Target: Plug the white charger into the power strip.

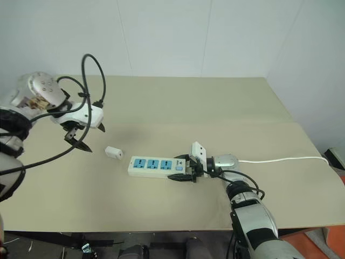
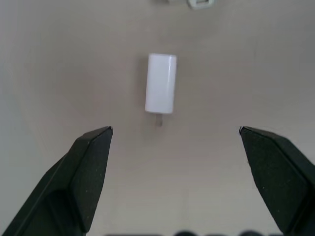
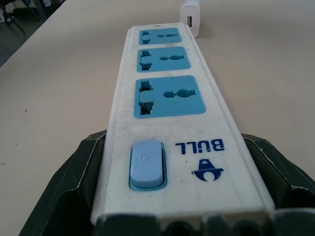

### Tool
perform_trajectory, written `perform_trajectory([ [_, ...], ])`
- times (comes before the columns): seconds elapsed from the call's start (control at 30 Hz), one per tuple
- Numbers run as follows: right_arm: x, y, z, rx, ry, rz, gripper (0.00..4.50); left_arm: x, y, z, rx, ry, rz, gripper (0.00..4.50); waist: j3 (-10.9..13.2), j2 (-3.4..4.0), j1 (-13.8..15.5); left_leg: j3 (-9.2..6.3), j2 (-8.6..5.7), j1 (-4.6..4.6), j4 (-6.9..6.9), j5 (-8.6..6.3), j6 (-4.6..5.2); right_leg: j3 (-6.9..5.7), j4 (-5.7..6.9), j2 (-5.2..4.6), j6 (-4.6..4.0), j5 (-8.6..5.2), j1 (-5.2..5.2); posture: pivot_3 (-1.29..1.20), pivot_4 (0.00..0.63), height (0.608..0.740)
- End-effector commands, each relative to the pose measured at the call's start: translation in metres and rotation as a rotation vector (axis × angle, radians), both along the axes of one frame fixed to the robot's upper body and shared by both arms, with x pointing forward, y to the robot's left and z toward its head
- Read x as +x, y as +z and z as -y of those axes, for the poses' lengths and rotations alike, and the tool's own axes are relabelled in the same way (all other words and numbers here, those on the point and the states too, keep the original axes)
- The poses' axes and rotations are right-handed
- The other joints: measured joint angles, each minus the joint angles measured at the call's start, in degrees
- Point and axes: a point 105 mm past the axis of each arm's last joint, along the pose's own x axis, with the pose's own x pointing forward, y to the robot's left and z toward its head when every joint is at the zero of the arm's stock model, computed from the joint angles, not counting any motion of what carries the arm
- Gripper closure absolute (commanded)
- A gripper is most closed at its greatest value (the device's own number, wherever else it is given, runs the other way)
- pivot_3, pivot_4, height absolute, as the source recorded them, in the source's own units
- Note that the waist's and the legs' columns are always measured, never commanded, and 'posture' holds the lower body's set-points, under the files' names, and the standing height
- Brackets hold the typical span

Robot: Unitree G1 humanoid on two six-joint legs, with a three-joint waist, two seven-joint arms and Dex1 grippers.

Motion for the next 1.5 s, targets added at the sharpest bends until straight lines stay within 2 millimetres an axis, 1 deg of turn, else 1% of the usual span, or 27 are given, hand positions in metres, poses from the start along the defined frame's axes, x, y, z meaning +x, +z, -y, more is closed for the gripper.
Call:
perform_trajectory([
  [0.03, 0.002, 0.000, 0.005, -0.018, -0.011, -0.003, 1.07, 0.004, 0.002, 0.003, 0.062, -0.017, -0.004, 0.00, 0.00, 0.00, 0.06, -0.01, -0.01, -0.01, 0.03, 0.00, 0.00, 0.00, 0.01, 0.00, 0.01, 0.00, 0.00, 0.00, 0.150, 0.740],
  [0.13, 0.002, 0.000, 0.007, -0.019, -0.018, 0.000, 1.07, 0.008, -0.001, 0.014, 0.091, -0.047, -0.012, 0.00, 0.01, -0.02, 0.09, -0.04, -0.01, -0.04, 0.06, 0.00, 0.00, -0.01, 0.02, 0.00, 0.02, 0.01, 0.00, 0.00, 0.150, 0.740],
  [0.27, 0.002, -0.001, 0.010, -0.023, -0.026, 0.000, 1.07, 0.013, 0.000, 0.030, 0.087, -0.069, -0.007, 0.00, 0.02, -0.03, 0.08, -0.07, -0.02, -0.10, 0.07, 0.00, 0.00, -0.02, 0.00, 0.00, 0.03, 0.01, -0.01, 0.00, 0.150, 0.740],
  [0.37, 0.002, -0.001, 0.011, -0.021, -0.032, 0.000, 1.07, 0.015, 0.001, 0.038, 0.102, -0.088, -0.004, 0.00, 0.02, -0.03, 0.08, -0.09, -0.03, -0.13, 0.10, 0.00, 0.00, -0.03, 0.00, 0.00, 0.05, 0.01, -0.01, 0.00, 0.150, 0.740],
  [0.47, 0.003, -0.001, 0.011, -0.014, -0.039, 0.000, 1.07, 0.016, -0.003, 0.043, 0.114, -0.108, -0.009, 0.00, 0.02, -0.02, 0.08, -0.10, -0.04, -0.13, 0.11, 0.00, 0.00, -0.03, 0.02, 0.00, 0.05, 0.01, -0.01, 0.00, 0.150, 0.740],
  [0.8, 0.002, -0.002, 0.012, 0.001, -0.063, 0.003, 1.07, 0.020, -0.026, 0.046, 0.176, -0.127, -0.005, 0.00, 0.02, -0.02, 0.06, -0.13, -0.05, -0.13, 0.13, 0.00, 0.00, -0.04, 0.04, 0.00, 0.07, 0.02, -0.01, 0.00, 0.150, 0.740],
  [1.13, 0.001, -0.002, 0.015, 0.022, -0.093, 0.009, 1.07, 0.025, -0.051, 0.050, 0.189, -0.125, 0.010, 0.00, 0.02, -0.02, 0.13, -0.17, -0.05, -0.16, 0.17, 0.00, 0.00, -0.06, 0.04, -0.01, 0.09, 0.04, -0.01, 0.00, 0.150, 0.740],
  [1.5, -0.002, -0.004, 0.018, 0.029, -0.116, 0.006, 1.07, 0.027, -0.064, 0.052, 0.202, -0.125, 0.023, 0.00, 0.02, -0.03, 0.57, -0.19, -0.07, -0.19, 0.18, 0.00, 0.00, -0.08, 0.03, -0.01, 0.09, 0.04, 0.00, 0.00, 0.150, 0.740],
])
